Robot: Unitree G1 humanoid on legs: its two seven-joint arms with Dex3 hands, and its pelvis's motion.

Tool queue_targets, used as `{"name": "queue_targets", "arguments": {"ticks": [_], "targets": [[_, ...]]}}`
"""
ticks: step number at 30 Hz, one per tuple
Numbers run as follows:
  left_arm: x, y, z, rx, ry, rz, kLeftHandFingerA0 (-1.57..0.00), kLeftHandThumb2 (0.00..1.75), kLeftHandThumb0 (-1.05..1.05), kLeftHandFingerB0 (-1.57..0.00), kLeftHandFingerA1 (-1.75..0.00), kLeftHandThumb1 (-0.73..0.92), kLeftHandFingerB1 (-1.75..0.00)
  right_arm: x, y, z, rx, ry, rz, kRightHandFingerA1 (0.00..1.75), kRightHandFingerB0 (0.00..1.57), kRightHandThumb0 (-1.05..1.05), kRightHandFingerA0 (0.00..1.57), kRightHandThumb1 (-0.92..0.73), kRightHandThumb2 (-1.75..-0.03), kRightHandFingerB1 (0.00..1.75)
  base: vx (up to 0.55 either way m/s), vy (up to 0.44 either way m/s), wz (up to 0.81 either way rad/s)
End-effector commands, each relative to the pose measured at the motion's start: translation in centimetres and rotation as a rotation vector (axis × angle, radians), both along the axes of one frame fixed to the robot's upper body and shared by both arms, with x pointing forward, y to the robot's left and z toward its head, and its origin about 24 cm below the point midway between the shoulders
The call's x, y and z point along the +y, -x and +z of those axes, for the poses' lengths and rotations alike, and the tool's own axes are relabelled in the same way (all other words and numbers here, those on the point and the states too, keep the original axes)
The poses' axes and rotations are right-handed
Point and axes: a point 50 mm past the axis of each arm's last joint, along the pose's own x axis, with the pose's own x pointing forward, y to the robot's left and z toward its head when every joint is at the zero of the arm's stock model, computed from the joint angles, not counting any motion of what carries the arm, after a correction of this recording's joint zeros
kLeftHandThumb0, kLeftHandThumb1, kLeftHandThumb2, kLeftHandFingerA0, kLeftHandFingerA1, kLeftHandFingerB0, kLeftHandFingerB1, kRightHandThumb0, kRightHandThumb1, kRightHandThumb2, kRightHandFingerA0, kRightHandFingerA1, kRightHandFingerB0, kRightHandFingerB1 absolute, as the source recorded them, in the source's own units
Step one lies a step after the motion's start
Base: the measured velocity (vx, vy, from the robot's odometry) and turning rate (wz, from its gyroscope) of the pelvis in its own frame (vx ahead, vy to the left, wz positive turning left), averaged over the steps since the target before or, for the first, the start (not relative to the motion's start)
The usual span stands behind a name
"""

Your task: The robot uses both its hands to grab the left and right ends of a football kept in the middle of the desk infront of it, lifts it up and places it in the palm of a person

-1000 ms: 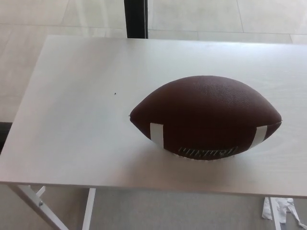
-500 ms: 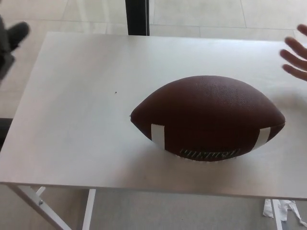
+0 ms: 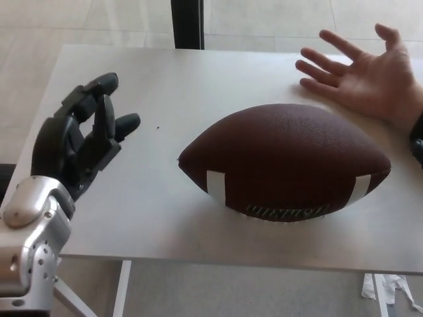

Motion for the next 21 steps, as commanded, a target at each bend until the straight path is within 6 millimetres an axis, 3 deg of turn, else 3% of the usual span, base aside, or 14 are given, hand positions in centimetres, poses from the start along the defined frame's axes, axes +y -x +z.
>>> {"name": "queue_targets", "arguments": {"ticks": [1, 3, 6, 7, 8, 9, 12, 17, 18, 20, 21], "targets": [[0.2, 0.8, -1.3, 0.037, -0.032, 0.015, -0.31, 0.72, -0.84, -0.22, -0.55, 0.92, -0.35, -0.2, 0.6, -0.6, 0.041, 0.045, -0.054, 0.47, 0.32, -0.84, 0.46, -0.79, -0.65, 0.32, 0.0, 0.0, 0.0], [0.6, 1.6, -2.9, 0.088, -0.039, 0.031, -0.32, 0.7, -0.84, -0.23, -0.55, 0.92, -0.34, -0.5, 1.1, -0.9, 0.036, 0.036, -0.057, 0.48, 0.29, -0.85, 0.46, -0.79, -0.64, 0.3, 0.0, 0.0, 0.0], [0.4, 2.1, -3.5, 0.103, -0.038, 0.029, -0.33, 0.72, -0.86, -0.22, -0.56, 0.92, -0.34, -0.5, 1.4, -1.1, 0.036, 0.036, -0.055, 0.48, 0.31, -0.85, 0.47, -0.77, -0.64, 0.31, 0.0, 0.0, 0.0], [0.4, 2.2, -3.6, 0.108, -0.039, 0.029, -0.32, 1.13, -0.85, -0.18, -0.61, 0.75, -0.46, -0.5, 1.4, -1.2, 0.036, 0.022, -0.056, 0.46, 0.31, -0.85, 0.48, -0.76, -0.64, 0.31, 0.0, 0.0, 0.0], [0.3, 2.4, -3.8, 0.114, -0.041, 0.028, -0.32, 1.13, -0.85, -0.18, -0.61, 0.75, -0.46, -0.5, 1.4, -1.3, 0.036, -0.001, -0.058, 0.46, 0.31, -0.85, 0.48, -0.76, -0.64, 0.31, 0.0, 0.0, 0.0], [-0.3, 2.8, -4.4, 0.14, -0.019, 0.027, -0.34, 0.72, -0.87, -0.24, -0.54, 0.92, -0.33, -0.3, 1.4, -1.6, 0.047, 0.024, -0.04, 0.44, 0.33, -0.81, 0.48, -0.78, -0.64, 0.31, 0.0, 0.0, 0.0], [-1.2, 3.2, -4.9, 0.148, 0.013, 0.032, -0.36, 0.73, -0.87, -0.22, -0.55, 0.92, -0.32, 0.0, 1.1, -1.9, 0.064, 0.027, -0.029, 0.4, 0.34, -0.8, 0.47, -0.78, -0.64, 0.31, 0.0, 0.0, 0.0], [-3.3, 3.8, -5.7, 0.147, 0.058, -0.005, -0.34, 0.73, -0.86, -0.23, -0.57, 0.92, -0.34, 0.4, 0.3, -2.1, 0.061, 0.076, 0.026, 0.46, 0.37, -0.79, 0.49, -0.8, -0.65, 0.32, 0.0, 0.0, 0.0], [-3.9, 3.7, -5.8, 0.149, 0.054, -0.009, -0.35, 0.74, -0.88, -0.24, -0.57, 0.92, -0.35, 0.5, 0.0, -2.1, 0.061, 0.089, 0.048, 0.57, 0.3, -0.79, 0.43, -0.64, -1.02, 0.47, 0.0, 0.0, 0.0], [-4.3, 3.7, -5.9, 0.15, 0.052, -0.009, -0.35, 0.74, -0.88, -0.24, -0.57, 0.92, -0.35, 0.5, -0.2, -2.1, 0.063, 0.094, 0.059, 0.57, 0.3, -0.79, 0.43, -0.64, -1.02, 0.47, 0.0, 0.0, 0.0], [-4.6, 3.8, -6.0, 0.154, 0.065, -0.01, -0.36, 0.73, -0.89, -0.24, -0.57, 0.92, -0.35, 0.4, -0.5, -2.1, 0.074, 0.141, 0.086, 0.46, 0.34, -0.81, 0.47, -0.84, -0.66, 0.31, 0.0, 0.0, 0.0]]}}
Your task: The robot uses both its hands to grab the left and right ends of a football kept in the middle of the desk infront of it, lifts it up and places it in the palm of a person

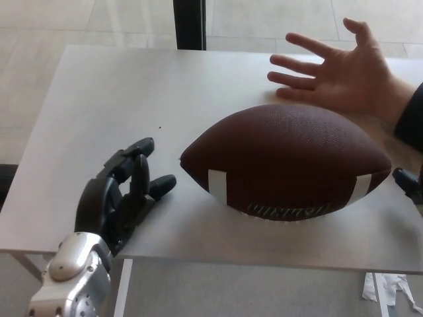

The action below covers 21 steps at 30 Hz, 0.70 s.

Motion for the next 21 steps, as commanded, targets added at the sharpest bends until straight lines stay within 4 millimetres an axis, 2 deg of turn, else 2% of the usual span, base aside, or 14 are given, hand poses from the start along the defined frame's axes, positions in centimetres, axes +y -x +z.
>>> {"name": "queue_targets", "arguments": {"ticks": [1, 8, 10, 13, 14, 16, 17, 19, 20, 21], "targets": [[-0.8, 0.4, -0.8, 0.016, -0.01, 0.021, -0.36, 0.73, -0.89, -0.25, -0.57, 0.92, -0.35, -0.4, -1.1, 0.6, -0.021, 0.116, 0.072, 0.46, 0.33, -0.81, 0.46, -0.84, -0.66, 0.31, 0.0, 0.0, 0.0], [-1.7, 0.1, -0.9, 0.014, 0.0, 0.028, -0.35, 0.75, -0.88, -0.24, -0.6, 0.92, -0.36, -0.6, -1.9, 0.8, -0.004, 0.136, 0.101, 0.44, 0.35, -0.79, 0.42, -0.84, -0.66, 0.31, 0.0, 0.0, 0.0], [-1.9, 0.0, -1.0, 0.016, 0.001, 0.036, -0.37, 0.76, -0.88, -0.24, -0.64, 0.92, -0.37, -0.3, -1.9, 0.5, 0.002, 0.124, 0.1, 0.49, 0.36, -0.78, 0.47, -0.84, -0.65, 0.31, 0.0, 0.0, 0.0], [-1.9, -0.6, -0.7, 0.011, -0.007, 0.03, -0.36, 0.76, -0.88, -0.25, -0.6, 0.92, -0.35, -0.1, -2.0, 0.3, -0.01, 0.133, 0.108, 0.49, 0.36, -0.78, 0.46, -0.86, -0.66, 0.31, 0.0, 0.0, 0.0], [-1.7, -0.8, -0.7, 0.008, -0.013, 0.034, -0.37, 0.91, -0.93, -0.22, -0.61, 0.79, -0.4, 0.1, -2.0, 0.1, -0.02, 0.126, 0.11, 0.53, 0.34, -0.78, 0.46, -0.87, -0.66, 0.31, 0.0, 0.0, 0.0], [-1.6, -1.0, -0.7, 0.009, -0.017, 0.04, -0.37, 0.91, -0.93, -0.22, -0.61, 0.79, -0.4, 0.3, -2.0, 0.0, -0.029, 0.123, 0.112, 0.53, 0.34, -0.78, 0.46, -0.87, -0.66, 0.31, 0.0, 0.0, 0.0], [-1.5, -1.0, -0.6, 0.009, -0.011, 0.046, -0.39, 0.77, -0.87, -0.25, -0.6, 0.92, -0.35, 0.4, -2.0, -0.1, -0.033, 0.107, 0.108, 0.53, 0.35, -0.78, 0.47, -0.86, -0.66, 0.31, 0.0, 0.0, 0.0], [-1.4, -1.2, -0.5, 0.009, -0.006, 0.061, -0.39, 0.76, -0.87, -0.25, -0.6, 0.92, -0.35, 0.6, -2.0, -0.1, -0.041, 0.099, 0.103, 0.53, 0.34, -0.77, 0.48, -0.87, -0.67, 0.3, 0.0, 0.0, 0.0], [-1.1, -1.7, -0.2, 0.011, -0.018, 0.074, -0.38, 0.91, -0.92, -0.21, -0.59, 0.81, -0.39, 1.2, -2.1, -0.1, -0.059, 0.062, 0.079, 0.49, 0.35, -0.76, 0.47, -0.87, -0.67, 0.31, 0.0, 0.0, 0.0], [-1.0, -1.8, -0.2, 0.015, -0.013, 0.081, -0.38, 0.91, -0.93, -0.21, -0.59, 0.81, -0.39, 1.5, -2.0, -0.1, -0.062, 0.054, 0.076, 0.49, 0.34, -0.78, 0.47, -0.87, -0.67, 0.31, 0.0, 0.0, 0.0]]}}
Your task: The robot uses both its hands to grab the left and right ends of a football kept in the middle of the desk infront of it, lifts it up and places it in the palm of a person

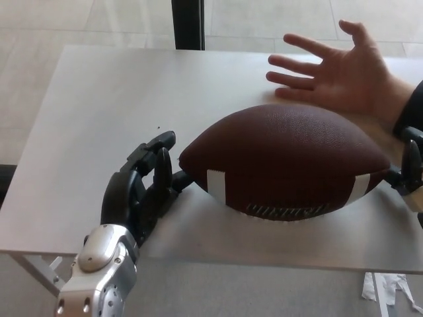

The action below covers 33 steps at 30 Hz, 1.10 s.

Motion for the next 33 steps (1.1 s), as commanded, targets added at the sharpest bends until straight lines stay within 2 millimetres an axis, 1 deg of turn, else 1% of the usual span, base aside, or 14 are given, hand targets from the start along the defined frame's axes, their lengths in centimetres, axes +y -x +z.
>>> {"name": "queue_targets", "arguments": {"ticks": [1, 2, 4, 5, 6, 7, 13, 20, 21, 22, 23, 26, 27, 33], "targets": [[1.1, -0.7, -0.1, 0.029, -0.037, 0.057, -0.38, 0.91, -0.93, -0.21, -0.59, 0.81, -0.39, 0.8, -0.1, 0.3, -0.062, -0.038, -0.034, 0.49, 0.34, -0.78, 0.47, -0.87, -0.67, 0.31, 0.0, 0.0, 0.0], [1.1, -0.7, -0.1, 0.031, -0.035, 0.062, -0.41, 0.79, -0.87, -0.26, -0.56, 0.92, -0.32, 1.0, -0.1, 0.2, -0.064, -0.044, -0.034, 0.5, 0.36, -0.79, 0.47, -0.87, -0.67, 0.31, 0.0, 0.0, 0.0], [1.1, -0.9, -0.1, 0.034, -0.032, 0.069, -0.41, 0.79, -0.87, -0.26, -0.56, 0.92, -0.32, 1.3, 0.0, 0.2, -0.068, -0.052, -0.036, 0.5, 0.36, -0.79, 0.47, -0.87, -0.67, 0.31, 0.0, 0.0, 0.0], [1.2, -1.2, -0.1, 0.04, -0.03, 0.068, -0.41, 0.92, -0.95, -0.22, -0.6, 0.81, -0.39, 1.8, 0.1, -0.1, -0.068, -0.069, -0.045, 0.48, 0.36, -0.8, 0.46, -0.87, -0.67, 0.31, 0.0, 0.0, 0.0], [1.2, -1.2, -0.1, 0.04, -0.03, 0.069, -0.41, 0.92, -0.95, -0.22, -0.6, 0.81, -0.39, 1.8, 0.1, -0.1, -0.068, -0.069, -0.045, 0.48, 0.36, -0.8, 0.46, -0.87, -0.67, 0.31, 0.0, 0.0, 0.0], [1.1, -1.4, -0.1, 0.04, -0.039, 0.061, -0.43, 0.78, -0.88, -0.28, -0.55, 0.92, -0.33, 1.9, 0.0, -0.2, -0.064, -0.076, -0.046, 0.46, 0.36, -0.77, 0.45, -0.87, -0.67, 0.32, 0.0, 0.0, 0.0], [0.7, -1.8, -0.1, 0.042, -0.081, 0.026, -0.41, 0.8, -0.91, -0.3, -0.55, 0.92, -0.37, 1.9, -0.3, 0.1, -0.065, -0.04, -0.033, 0.44, 0.35, -0.75, 0.45, -0.88, -0.67, 0.31, 0.0, 0.0, 0.0], [-0.5, -2.5, -0.1, 0.05, -0.056, 0.027, -0.42, 0.84, -0.92, -0.26, -0.57, 0.92, -0.37, 2.2, -1.1, 1.6, -0.108, -0.027, 0.008, 0.49, 0.34, -0.79, 0.45, -0.88, -0.67, 0.31, 0.0, 0.0, 0.0], [-1.0, -2.5, -0.1, 0.056, -0.046, 0.023, -0.49, 0.87, -0.94, -0.27, -0.61, 0.92, -0.38, 2.4, -1.2, 1.7, -0.117, -0.029, 0.018, 0.5, 0.35, -0.78, 0.45, -0.87, -0.67, 0.31, 0.0, 0.0, 0.0], [-1.6, -2.5, -0.2, 0.053, -0.044, 0.011, -0.47, 1.22, -0.87, -0.18, -0.67, 0.83, -0.46, 2.5, -1.1, 1.8, -0.123, -0.025, 0.032, 0.52, 0.35, -0.77, 0.45, -0.89, -0.67, 0.31, 0.0, 0.0, 0.0], [-1.8, -2.5, -0.3, 0.051, -0.044, 0.003, -0.51, 0.88, -0.97, -0.22, -0.65, 0.92, -0.37, 2.5, -1.1, 1.7, -0.127, -0.02, 0.038, 0.52, 0.36, -0.77, 0.45, -0.89, -0.67, 0.31, 0.0, 0.0, 0.0], [-2.2, -2.5, -0.4, 0.054, -0.041, -0.001, -0.49, 0.88, -0.96, -0.23, -0.63, 0.92, -0.37, 2.7, -1.1, 1.7, -0.126, -0.015, 0.045, 0.52, 0.36, -0.77, 0.45, -0.89, -0.67, 0.31, 0.0, 0.0, 0.0], [-2.6, -2.4, -0.5, 0.053, -0.043, -0.008, -0.42, 0.86, -0.96, -0.23, -0.59, 0.92, -0.38, 2.8, -1.0, 1.7, -0.127, -0.014, 0.052, 0.54, 0.35, -0.77, 0.45, -0.9, -0.67, 0.31, 0.0, 0.0, 0.0], [-4.3, -2.4, -0.5, 0.058, -0.022, 0.003, -0.45, 0.85, -0.89, -0.24, -0.62, 0.92, -0.34, 3.0, -1.1, 1.8, -0.134, -0.018, 0.058, 0.55, 0.36, -0.78, 0.46, -0.9, -0.67, 0.31, 0.0, 0.0, 0.0]]}}
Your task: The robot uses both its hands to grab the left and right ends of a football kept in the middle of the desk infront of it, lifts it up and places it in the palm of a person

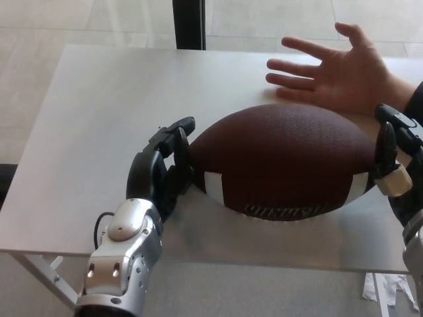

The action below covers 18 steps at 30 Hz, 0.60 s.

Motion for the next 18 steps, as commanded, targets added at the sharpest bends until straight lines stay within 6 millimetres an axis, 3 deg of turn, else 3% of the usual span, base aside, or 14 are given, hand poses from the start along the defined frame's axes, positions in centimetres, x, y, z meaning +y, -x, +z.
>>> {"name": "queue_targets", "arguments": {"ticks": [1, 3, 4, 5, 6, 7, 8, 9, 10, 11, 15, 16, 17, 18], "targets": [[-1.3, 0.3, -0.8, 0.041, -0.008, 0.052, -0.48, 0.86, -0.93, -0.26, -0.64, 0.92, -0.38, -0.2, 0.0, 0.5, -0.021, 0.015, 0.005, 0.55, 0.36, -0.79, 0.47, -0.89, -0.67, 0.31, 0.0, 0.0, 0.0], [-1.9, 0.4, -0.9, 0.054, 0.01, 0.078, -0.47, 0.85, -0.92, -0.23, -0.62, 0.92, -0.36, -0.2, 0.1, 0.4, -0.008, -0.001, -0.001, 0.53, 0.35, -0.8, 0.47, -0.89, -0.67, 0.31, 0.0, 0.0, 0.0], [-2.4, 0.6, -1.1, 0.066, 0.03, 0.106, -0.41, 1.21, -0.93, -0.18, -0.63, 0.88, -0.44, 0.0, 0.2, 0.2, -0.003, -0.011, 0.008, 0.54, 0.32, -0.79, 0.46, -0.9, -0.67, 0.3, 0.0, 0.0, 0.0], [-2.6, 0.7, -1.1, 0.071, 0.038, 0.118, -0.41, 1.21, -0.93, -0.18, -0.63, 0.88, -0.44, 0.1, 0.3, 0.1, 0.0, -0.015, 0.012, 0.54, 0.32, -0.79, 0.46, -0.9, -0.67, 0.3, 0.0, 0.0, 0.0], [-3.0, 0.8, -1.2, 0.087, 0.037, 0.135, -0.47, 0.85, -0.92, -0.22, -0.58, 0.92, -0.34, 0.2, 0.4, -0.1, 0.004, -0.026, 0.018, 0.54, 0.32, -0.8, 0.45, -0.9, -0.68, 0.3, 0.0, 0.0, 0.0], [-3.8, 1.0, -1.2, 0.084, 0.034, 0.134, -0.48, 0.84, -0.92, -0.23, -0.64, 0.92, -0.35, 0.5, 0.5, -0.4, 0.007, -0.042, 0.0, 0.61, 0.24, -0.75, 0.42, -0.72, -1.09, 0.46, 0.0, 0.0, 0.0], [-3.9, 1.0, -1.2, 0.084, 0.038, 0.135, -0.48, 0.84, -0.92, -0.23, -0.64, 0.92, -0.35, 0.4, 0.5, -0.3, 0.005, -0.037, -0.001, 0.61, 0.24, -0.75, 0.42, -0.72, -1.09, 0.46, 0.0, 0.0, 0.0], [-4.3, 1.1, -1.2, 0.098, 0.043, 0.153, -0.49, 0.81, -0.93, -0.26, -0.63, 0.92, -0.34, 0.6, 0.5, -0.4, 0.001, -0.053, -0.008, 0.5, 0.34, -0.77, 0.48, -0.9, -0.67, 0.3, 0.0, 0.0, 0.0], [-5.1, 1.2, -1.0, 0.111, 0.028, 0.176, -0.5, 0.82, -0.86, -0.28, -0.65, 0.92, -0.37, 0.9, 0.4, -0.3, -0.013, -0.065, -0.01, 0.46, 0.36, -0.74, 0.44, -0.91, -0.68, 0.31, 0.0, 0.0, 0.0], [-5.4, 1.3, -1.0, 0.128, 0.04, 0.187, -0.47, 1.18, -0.78, -0.23, -0.69, 0.83, -0.48, 1.1, 0.3, 0.0, -0.025, -0.067, -0.003, 0.46, 0.34, -0.74, 0.44, -0.92, -0.68, 0.31, 0.0, 0.0, 0.0], [-6.5, 1.3, -0.9, 0.2, -0.019, 0.183, -0.44, 0.67, -0.45, -0.27, -0.69, 0.91, -0.33, 1.9, -0.2, 1.0, -0.064, -0.045, 0.032, 0.53, 0.33, -0.79, 0.5, -0.89, -0.67, 0.31, 0.0, 0.0, 0.0], [-7.1, 1.2, -0.8, 0.243, -0.052, 0.167, -0.44, 0.66, -0.39, -0.24, -0.68, 0.88, -0.33, 2.6, -0.5, 1.8, -0.095, -0.025, 0.081, 0.64, 0.24, -0.82, 0.45, -0.76, -1.09, 0.46, 0.0, 0.0, 0.0], [-7.4, 1.2, -0.8, 0.247, -0.08, 0.15, -0.41, 0.65, -0.35, -0.23, -0.68, 0.89, -0.34, 3.0, -0.7, 2.2, -0.115, 0.0, 0.115, 0.57, 0.3, -0.77, 0.46, -0.92, -0.68, 0.3, 0.0, 0.0, 0.0], [-7.6, 1.2, -0.8, 0.246, -0.086, 0.141, -0.41, 0.65, -0.35, -0.23, -0.68, 0.89, -0.34, 3.2, -0.7, 2.4, -0.128, 0.017, 0.13, 0.57, 0.3, -0.77, 0.46, -0.92, -0.68, 0.3, 0.0, 0.0, 0.0]]}}
